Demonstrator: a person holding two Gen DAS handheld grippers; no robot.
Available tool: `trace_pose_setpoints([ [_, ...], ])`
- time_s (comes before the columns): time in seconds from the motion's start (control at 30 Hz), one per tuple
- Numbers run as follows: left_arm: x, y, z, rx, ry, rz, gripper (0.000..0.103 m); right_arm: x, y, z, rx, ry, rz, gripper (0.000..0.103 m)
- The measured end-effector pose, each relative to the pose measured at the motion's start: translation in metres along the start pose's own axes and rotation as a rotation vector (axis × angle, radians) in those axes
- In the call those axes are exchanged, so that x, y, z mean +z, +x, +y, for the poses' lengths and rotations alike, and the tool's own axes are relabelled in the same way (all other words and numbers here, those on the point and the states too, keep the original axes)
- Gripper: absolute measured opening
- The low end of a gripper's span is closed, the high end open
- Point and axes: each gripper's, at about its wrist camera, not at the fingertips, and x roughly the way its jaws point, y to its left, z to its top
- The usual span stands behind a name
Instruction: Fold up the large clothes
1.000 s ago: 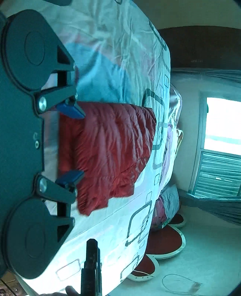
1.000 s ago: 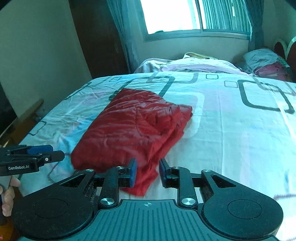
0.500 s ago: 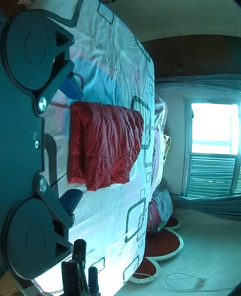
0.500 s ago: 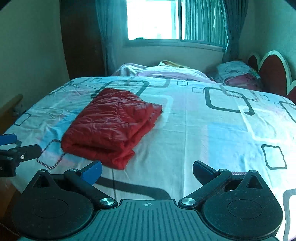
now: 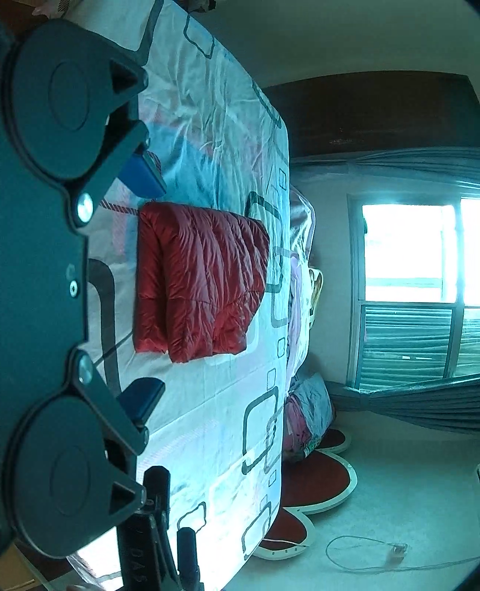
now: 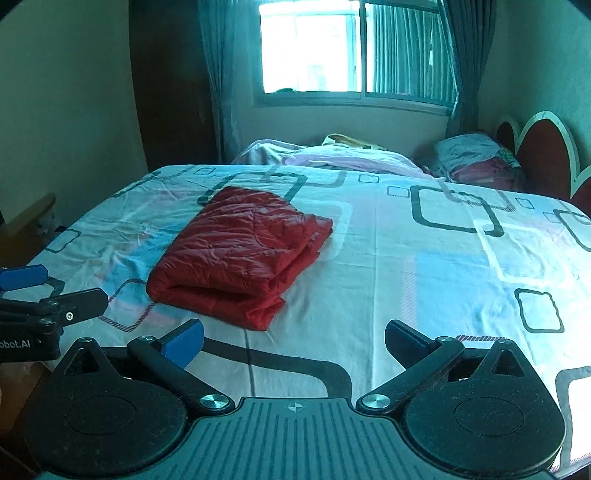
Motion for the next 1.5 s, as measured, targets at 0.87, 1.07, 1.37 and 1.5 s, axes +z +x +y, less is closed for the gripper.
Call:
trace_pose_setpoints([
  [0.87,0.0023,-0.0006,-0.0078,0.005,0.019,-0.006,0.103,0.0001,-0.0006,-0.0044,0.000,0.011,0.008,0.103],
  [1.07,0.0025,-0.0005,-0.0080,0.005,0.021,-0.005,0.103,-0.0001,-0.0014,-0.0037,0.001,0.009,0.006,0.103],
  [1.37,0.0035,-0.0013,-0.0058,0.002,0.020,-0.013,0.103,0.0003,-0.0022,-0.0028,0.000,0.007,0.004,0.103],
  [1.5,0.0034,-0.0016,-0.0041,0.002,0.018,-0.015,0.103,0.0001,-0.0034,-0.0023,0.000,0.005,0.002,0.103],
])
